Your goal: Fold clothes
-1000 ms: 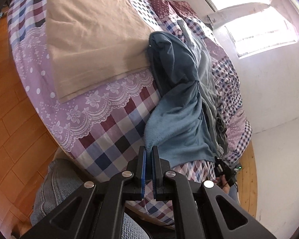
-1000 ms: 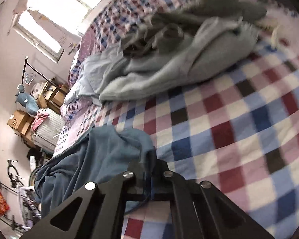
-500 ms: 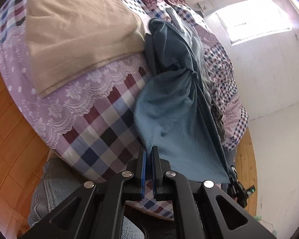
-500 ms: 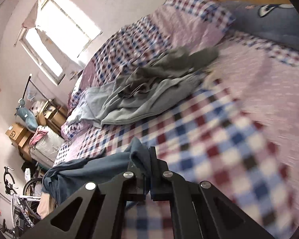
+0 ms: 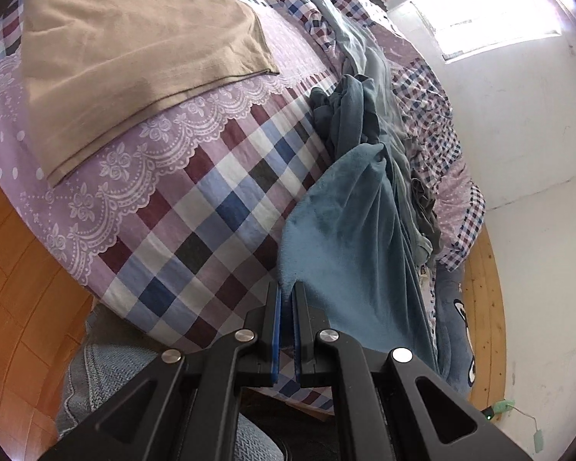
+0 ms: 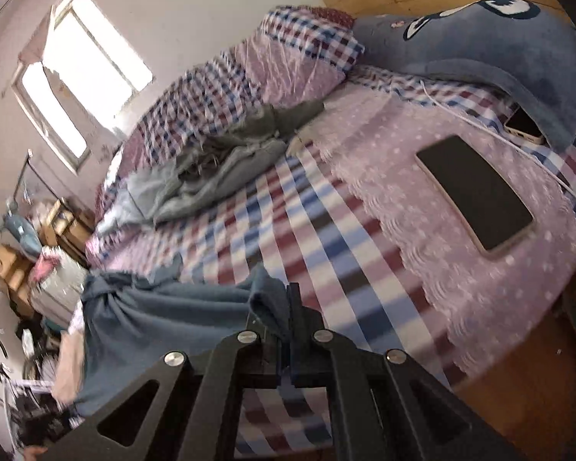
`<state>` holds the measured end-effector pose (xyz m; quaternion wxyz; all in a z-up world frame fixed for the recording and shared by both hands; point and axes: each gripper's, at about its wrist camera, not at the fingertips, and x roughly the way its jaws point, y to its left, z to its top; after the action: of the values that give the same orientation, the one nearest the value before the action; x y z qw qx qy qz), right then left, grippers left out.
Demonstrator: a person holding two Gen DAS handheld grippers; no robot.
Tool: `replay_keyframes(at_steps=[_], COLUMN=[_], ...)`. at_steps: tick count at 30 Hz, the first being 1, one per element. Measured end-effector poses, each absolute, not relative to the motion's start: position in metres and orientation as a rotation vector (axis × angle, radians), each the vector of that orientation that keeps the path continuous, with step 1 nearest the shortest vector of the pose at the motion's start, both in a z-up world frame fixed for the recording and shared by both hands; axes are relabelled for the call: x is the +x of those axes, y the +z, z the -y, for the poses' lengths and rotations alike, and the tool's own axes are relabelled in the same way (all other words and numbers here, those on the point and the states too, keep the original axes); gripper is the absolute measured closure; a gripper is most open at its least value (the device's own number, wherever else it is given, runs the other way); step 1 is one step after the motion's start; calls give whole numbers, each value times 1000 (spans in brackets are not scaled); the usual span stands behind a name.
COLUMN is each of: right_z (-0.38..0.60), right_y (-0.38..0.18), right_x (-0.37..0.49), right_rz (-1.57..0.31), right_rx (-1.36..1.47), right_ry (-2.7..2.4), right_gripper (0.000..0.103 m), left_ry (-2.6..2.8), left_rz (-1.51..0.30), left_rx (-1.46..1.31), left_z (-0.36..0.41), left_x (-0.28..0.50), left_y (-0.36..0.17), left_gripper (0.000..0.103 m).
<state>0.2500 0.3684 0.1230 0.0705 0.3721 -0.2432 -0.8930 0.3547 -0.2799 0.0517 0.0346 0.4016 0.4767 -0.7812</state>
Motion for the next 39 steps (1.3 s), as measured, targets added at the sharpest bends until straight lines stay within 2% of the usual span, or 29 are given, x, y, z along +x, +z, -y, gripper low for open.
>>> replay_keyframes(at_steps=[4, 6, 9, 10, 11, 12, 14, 17, 20, 23, 31, 39], right_z=[-366, -367, -379, -385, -392, -399, -412, -416, -403, -384, -315, -262], right_y=[106, 103, 104, 104, 104, 104, 103, 102, 105, 108, 103, 85], right_x=[252, 254, 259, 260, 262, 265, 268, 266, 254, 239, 196, 134], right_rz=[682, 657, 704, 734, 788, 856, 984, 1083, 1073, 1015, 820, 803], right_rx=[1247, 1277, 1284, 1291, 1281, 1263, 1213, 1123, 1056, 1025, 1061, 1110], right_ry=[-2639, -2640, -2687, -2724, -2749, -2765, -2780, -2753, -2704, -2656, -2434, -2172], right_gripper=[101, 93, 87, 86, 80, 73, 69, 65, 60, 57, 57, 55], left_ry=[-2366, -2348, -2321, -2312, -2302, -2293, -2303, -2356, -2440, -2550, -2785, -2990], left_rz=[-1439, -1423, -1400, -1392, -1385, -1377, -1350, -1306, -1278, -1249, -1200, -1192], left_rx=[1236, 1235, 1233, 1232, 1231, 1230, 1211, 1171, 1143, 1111, 1114, 1047], left_z=[283, 284, 287, 288, 289, 290, 290, 288, 279, 263, 198, 140], left_x=[361, 364, 370, 372, 374, 376, 380, 382, 373, 355, 264, 170], left_y=[52, 53, 53, 54, 54, 54, 58, 67, 78, 90, 103, 99], left_gripper=[99, 99, 98, 93, 83, 77, 55, 40, 31, 26, 26, 26])
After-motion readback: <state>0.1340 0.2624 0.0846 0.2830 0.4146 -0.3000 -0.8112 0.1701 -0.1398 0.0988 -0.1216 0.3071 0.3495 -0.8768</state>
